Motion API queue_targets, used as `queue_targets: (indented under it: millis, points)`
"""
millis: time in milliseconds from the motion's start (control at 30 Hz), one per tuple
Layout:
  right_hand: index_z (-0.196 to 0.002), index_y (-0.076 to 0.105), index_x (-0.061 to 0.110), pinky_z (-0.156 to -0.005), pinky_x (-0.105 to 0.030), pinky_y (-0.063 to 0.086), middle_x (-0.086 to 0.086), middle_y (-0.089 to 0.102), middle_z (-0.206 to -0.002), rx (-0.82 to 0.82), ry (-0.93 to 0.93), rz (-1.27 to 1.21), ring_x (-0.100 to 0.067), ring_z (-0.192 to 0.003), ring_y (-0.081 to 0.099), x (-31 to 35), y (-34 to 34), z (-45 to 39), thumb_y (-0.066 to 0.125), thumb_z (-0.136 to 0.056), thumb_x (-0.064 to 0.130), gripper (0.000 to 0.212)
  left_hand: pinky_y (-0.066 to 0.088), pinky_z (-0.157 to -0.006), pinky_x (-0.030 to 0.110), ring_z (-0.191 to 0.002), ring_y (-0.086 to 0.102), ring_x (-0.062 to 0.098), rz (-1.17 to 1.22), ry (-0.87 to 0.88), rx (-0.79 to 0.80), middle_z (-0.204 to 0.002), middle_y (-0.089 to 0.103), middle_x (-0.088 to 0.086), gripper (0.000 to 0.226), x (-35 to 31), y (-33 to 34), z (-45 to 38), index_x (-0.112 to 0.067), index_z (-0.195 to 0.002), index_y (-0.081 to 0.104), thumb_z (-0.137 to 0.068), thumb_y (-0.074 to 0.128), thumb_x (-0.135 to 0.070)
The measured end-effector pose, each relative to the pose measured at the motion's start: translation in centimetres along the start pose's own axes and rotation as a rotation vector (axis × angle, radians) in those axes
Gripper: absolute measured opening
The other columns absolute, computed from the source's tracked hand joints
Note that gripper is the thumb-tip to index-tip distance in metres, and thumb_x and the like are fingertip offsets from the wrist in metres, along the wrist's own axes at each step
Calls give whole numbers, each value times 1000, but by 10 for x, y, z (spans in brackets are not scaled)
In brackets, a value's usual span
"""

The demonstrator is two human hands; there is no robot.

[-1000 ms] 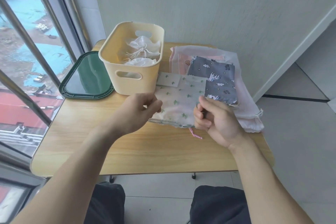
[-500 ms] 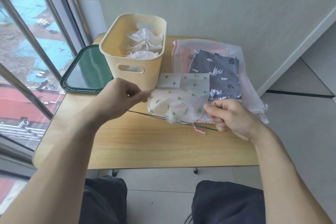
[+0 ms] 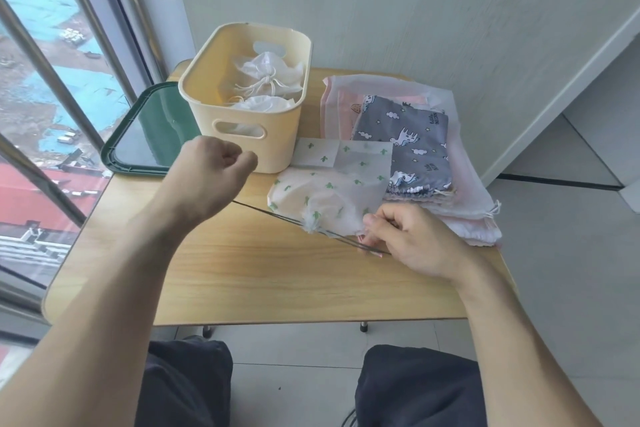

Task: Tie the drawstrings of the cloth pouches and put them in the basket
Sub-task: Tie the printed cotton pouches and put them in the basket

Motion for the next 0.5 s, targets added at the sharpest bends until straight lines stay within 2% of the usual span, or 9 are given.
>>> queue_targets:
  millis: [67,167,267,333,400,500]
  points:
    - [-81,57,-3,-62,-35,43,-1,74,-71,110,-33,-67,-9,-49,49,4,2,3,52,-105,32,42,18,-40,24,-42,16,12,-17,20,-75,-47,23,1,50,1,-2,-1,-9,-51,30,-93,55,-19]
    - [-72,50,7,-59,-39,32,3,58,-56,172,-111,-320,-22,-51,36,11,-4,8,56,-100,34,39,16,-37,21,-39,19,12,18,24,-149,-47,26,3,57,5,-7,-5,-3,-52,32,-99,52,-26]
    - [-67,48,14,-50,-25,33,-1,49,-55,200,-122,-324,-17,-48,34,13,-6,9,59,-95,37,38,18,-39,23,-42,22,12,64,30,-206,-50,30,4,61,7,-7,-11,8,-60,38,-102,50,-36]
    - [-67,48,14,-47,-20,31,-2,47,-55,231,-111,-287,-15,-49,34,11,-3,9,58,-96,38,39,24,-43,27,-46,26,12,120,46,-200,-53,32,2,58,5,0,-9,5,-64,43,-102,49,-40]
    - [-67,46,16,-48,-22,32,-1,44,-53,279,-94,-258,-16,-50,33,12,3,10,57,-95,40,39,34,-52,31,-53,36,14,232,55,-158,-61,40,0,48,2,12,-8,-4,-71,50,-101,48,-41]
    - [-67,44,18,-49,-20,32,0,43,-53,391,-62,-260,-16,-52,33,14,14,13,57,-97,39,39,44,-61,31,-62,49,12,459,89,-4,-69,52,-4,26,-11,30,-2,-11,-86,55,-102,45,-28]
Point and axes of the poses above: each hand's wrist, its own z-axis away from the middle knuckle, its own y-axis out of the palm, x = y × z, the point moved 2 cm from there along -z, towards the middle knuckle
